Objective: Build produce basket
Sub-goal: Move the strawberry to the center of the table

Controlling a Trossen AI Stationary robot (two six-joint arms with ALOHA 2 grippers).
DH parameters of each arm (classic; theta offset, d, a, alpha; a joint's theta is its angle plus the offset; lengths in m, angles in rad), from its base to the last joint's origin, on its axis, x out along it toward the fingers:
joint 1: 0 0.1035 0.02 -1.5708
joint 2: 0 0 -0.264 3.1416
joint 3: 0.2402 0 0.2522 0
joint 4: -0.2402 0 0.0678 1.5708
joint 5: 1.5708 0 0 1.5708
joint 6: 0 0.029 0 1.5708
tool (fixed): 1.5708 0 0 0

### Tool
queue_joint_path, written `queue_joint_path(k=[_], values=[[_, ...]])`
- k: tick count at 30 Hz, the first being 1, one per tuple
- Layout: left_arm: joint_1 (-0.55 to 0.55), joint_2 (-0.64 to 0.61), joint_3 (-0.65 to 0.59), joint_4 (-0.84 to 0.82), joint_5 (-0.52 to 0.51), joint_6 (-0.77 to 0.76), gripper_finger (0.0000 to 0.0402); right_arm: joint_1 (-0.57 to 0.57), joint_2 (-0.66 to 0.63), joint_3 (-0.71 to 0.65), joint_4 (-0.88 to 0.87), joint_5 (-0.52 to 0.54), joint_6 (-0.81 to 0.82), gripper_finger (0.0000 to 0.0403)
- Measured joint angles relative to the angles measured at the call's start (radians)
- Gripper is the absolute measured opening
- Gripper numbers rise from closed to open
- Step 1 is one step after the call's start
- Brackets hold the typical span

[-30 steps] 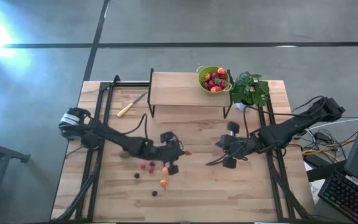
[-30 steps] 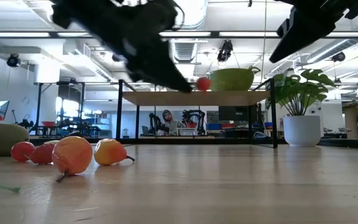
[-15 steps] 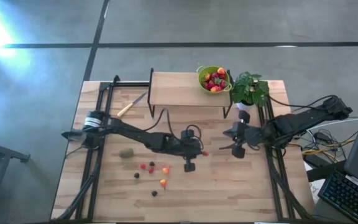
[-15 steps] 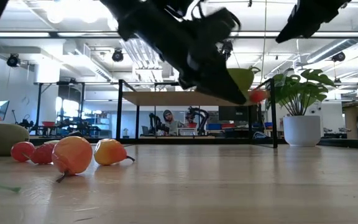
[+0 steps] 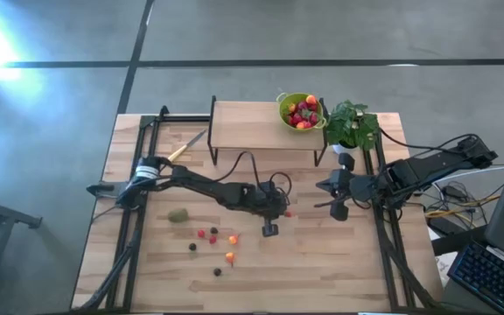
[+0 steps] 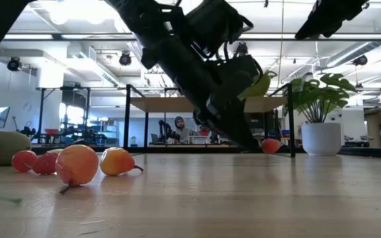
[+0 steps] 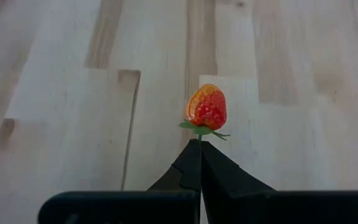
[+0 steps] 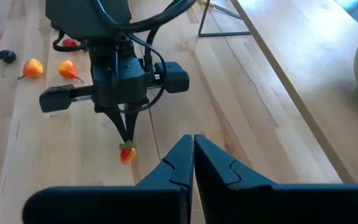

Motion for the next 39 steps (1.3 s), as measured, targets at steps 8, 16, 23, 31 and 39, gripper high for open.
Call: queue_joint_path(k=[8, 16, 23, 31, 39], values=[[-0.001, 0.000, -0.001, -0.015, 0.008, -0.001, 0.0000, 0.000, 0.000, 0.000, 0.000, 0.006, 0.001, 0.0008], [-0.001, 0.019, -0.003, -0.030, 0.041, -0.005, 0.0000, 0.000, 0.001, 0.000, 0.002, 0.008, 0.001, 0.0008], [-0.001, 0.020, -0.004, -0.024, 0.041, -0.002, 0.0024, 0.000, 0.001, 0.000, 0.002, 0.008, 0.004, 0.0008], [-0.001, 0.003, 0.000, -0.043, 0.042, 0.013, 0.0120, 0.000, 0.001, -0.001, 0.003, 0.008, 0.003, 0.0008], [0.000, -0.109, -0.007, -0.126, 0.033, 0.055, 0.0174, 0.001, 0.001, -0.007, 0.024, -0.001, 0.004, 0.0008]])
